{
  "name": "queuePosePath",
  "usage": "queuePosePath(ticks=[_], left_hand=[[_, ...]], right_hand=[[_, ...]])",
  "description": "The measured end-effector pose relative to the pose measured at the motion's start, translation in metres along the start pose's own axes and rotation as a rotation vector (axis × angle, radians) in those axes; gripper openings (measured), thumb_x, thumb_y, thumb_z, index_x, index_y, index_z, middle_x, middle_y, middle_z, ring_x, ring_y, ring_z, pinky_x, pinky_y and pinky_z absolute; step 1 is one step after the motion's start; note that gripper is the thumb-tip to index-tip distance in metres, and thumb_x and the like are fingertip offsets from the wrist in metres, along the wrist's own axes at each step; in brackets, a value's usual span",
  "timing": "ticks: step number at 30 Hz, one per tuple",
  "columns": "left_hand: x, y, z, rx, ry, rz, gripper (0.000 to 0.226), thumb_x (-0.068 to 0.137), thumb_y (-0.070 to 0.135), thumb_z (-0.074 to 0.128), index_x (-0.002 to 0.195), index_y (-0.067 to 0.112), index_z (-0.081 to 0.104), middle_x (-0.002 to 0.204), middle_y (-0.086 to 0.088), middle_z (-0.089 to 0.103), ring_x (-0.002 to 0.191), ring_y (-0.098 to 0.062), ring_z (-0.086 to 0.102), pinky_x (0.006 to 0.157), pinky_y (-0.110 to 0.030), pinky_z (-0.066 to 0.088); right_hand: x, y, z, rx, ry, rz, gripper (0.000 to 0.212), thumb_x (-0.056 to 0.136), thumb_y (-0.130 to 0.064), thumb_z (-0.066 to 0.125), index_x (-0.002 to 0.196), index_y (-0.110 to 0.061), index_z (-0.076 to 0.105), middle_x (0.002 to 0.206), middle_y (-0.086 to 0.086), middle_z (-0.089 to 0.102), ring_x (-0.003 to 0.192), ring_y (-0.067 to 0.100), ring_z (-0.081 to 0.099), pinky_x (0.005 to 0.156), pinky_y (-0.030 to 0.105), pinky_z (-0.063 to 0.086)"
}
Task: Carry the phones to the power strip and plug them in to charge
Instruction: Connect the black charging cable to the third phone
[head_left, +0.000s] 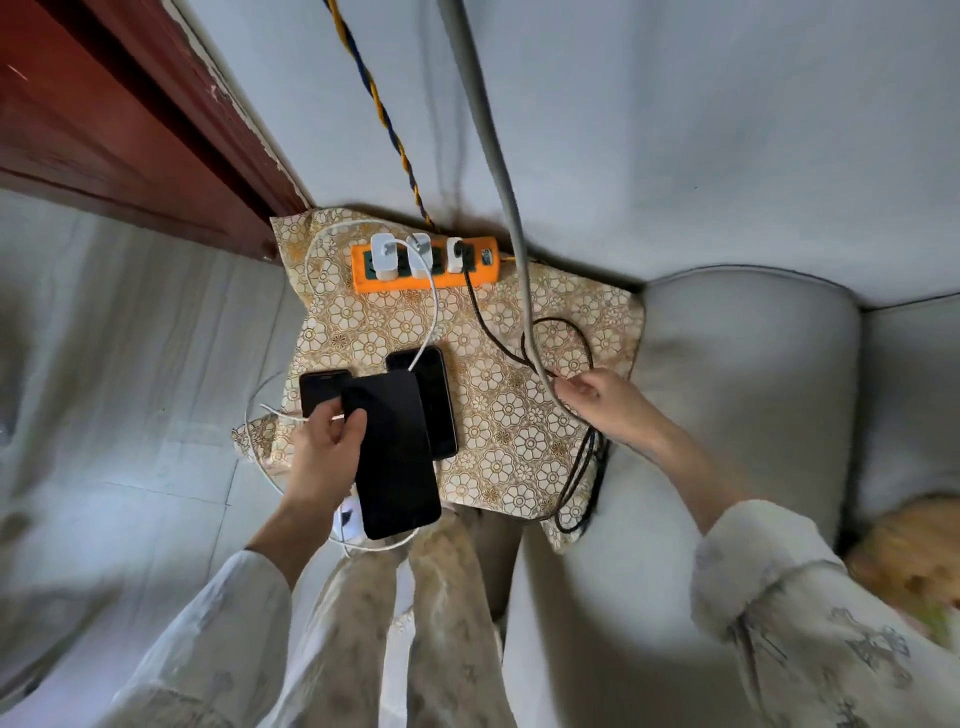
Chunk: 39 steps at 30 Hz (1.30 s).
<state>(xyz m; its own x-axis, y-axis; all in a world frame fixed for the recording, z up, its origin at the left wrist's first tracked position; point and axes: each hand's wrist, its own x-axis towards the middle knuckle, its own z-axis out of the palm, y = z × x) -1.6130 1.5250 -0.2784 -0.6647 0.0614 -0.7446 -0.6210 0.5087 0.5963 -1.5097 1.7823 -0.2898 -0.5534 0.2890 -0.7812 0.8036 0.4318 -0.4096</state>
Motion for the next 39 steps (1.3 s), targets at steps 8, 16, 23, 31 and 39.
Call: queuePosePath(ticks=[8, 16, 23, 31, 39], left_hand=[[-0.013, 0.006, 0.003, 0.039, -0.012, -0.012, 0.029, 0.093, 0.02, 0.047, 0.119, 0.009, 0.05, 0.11, -0.018, 0.064, 0.099, -0.033, 0.06, 0.089, -0.048, 0.048], [-0.024, 0.014, 0.003, 0.025, -0.049, 0.001, 0.035, 0.094, 0.02, 0.046, 0.126, 0.008, 0.045, 0.113, -0.013, 0.061, 0.104, -0.031, 0.059, 0.093, -0.049, 0.049], [-0.023, 0.01, -0.008, 0.036, -0.038, 0.007, 0.034, 0.094, 0.022, 0.045, 0.126, 0.01, 0.045, 0.101, -0.007, 0.064, 0.1, -0.028, 0.06, 0.093, -0.05, 0.048], [-0.027, 0.007, -0.02, 0.026, -0.024, 0.034, 0.033, 0.094, 0.021, 0.045, 0.125, 0.009, 0.046, 0.105, -0.008, 0.061, 0.099, -0.027, 0.058, 0.094, -0.049, 0.048], [-0.045, 0.013, -0.029, 0.022, -0.055, 0.043, 0.035, 0.093, 0.021, 0.047, 0.126, 0.01, 0.045, 0.115, -0.012, 0.059, 0.102, -0.026, 0.057, 0.094, -0.048, 0.049]], right_hand=[[-0.016, 0.021, -0.001, 0.133, 0.166, 0.114, 0.03, 0.088, -0.022, 0.058, 0.114, -0.008, 0.06, 0.116, 0.004, 0.061, 0.096, 0.026, 0.064, 0.07, 0.023, 0.047], [-0.026, 0.014, 0.001, 0.46, 0.082, 0.275, 0.016, 0.081, -0.017, 0.066, 0.088, -0.007, 0.055, 0.079, 0.007, 0.06, 0.073, 0.019, 0.057, 0.076, 0.033, 0.047], [-0.018, -0.006, 0.009, 0.448, 0.05, 0.432, 0.023, 0.078, -0.014, 0.07, 0.07, -0.005, 0.05, 0.062, 0.001, 0.045, 0.048, 0.011, 0.035, 0.045, 0.021, 0.028], [-0.036, 0.006, 0.011, 0.603, 0.26, 0.417, 0.021, 0.084, -0.008, 0.057, 0.063, -0.005, 0.059, 0.063, 0.007, 0.061, 0.054, 0.016, 0.052, 0.061, 0.03, 0.048], [-0.091, -0.02, 0.001, 0.677, 0.13, 0.376, 0.028, 0.091, -0.032, 0.052, 0.093, -0.005, 0.05, 0.044, 0.003, 0.063, 0.044, 0.018, 0.066, 0.038, 0.019, 0.047]])
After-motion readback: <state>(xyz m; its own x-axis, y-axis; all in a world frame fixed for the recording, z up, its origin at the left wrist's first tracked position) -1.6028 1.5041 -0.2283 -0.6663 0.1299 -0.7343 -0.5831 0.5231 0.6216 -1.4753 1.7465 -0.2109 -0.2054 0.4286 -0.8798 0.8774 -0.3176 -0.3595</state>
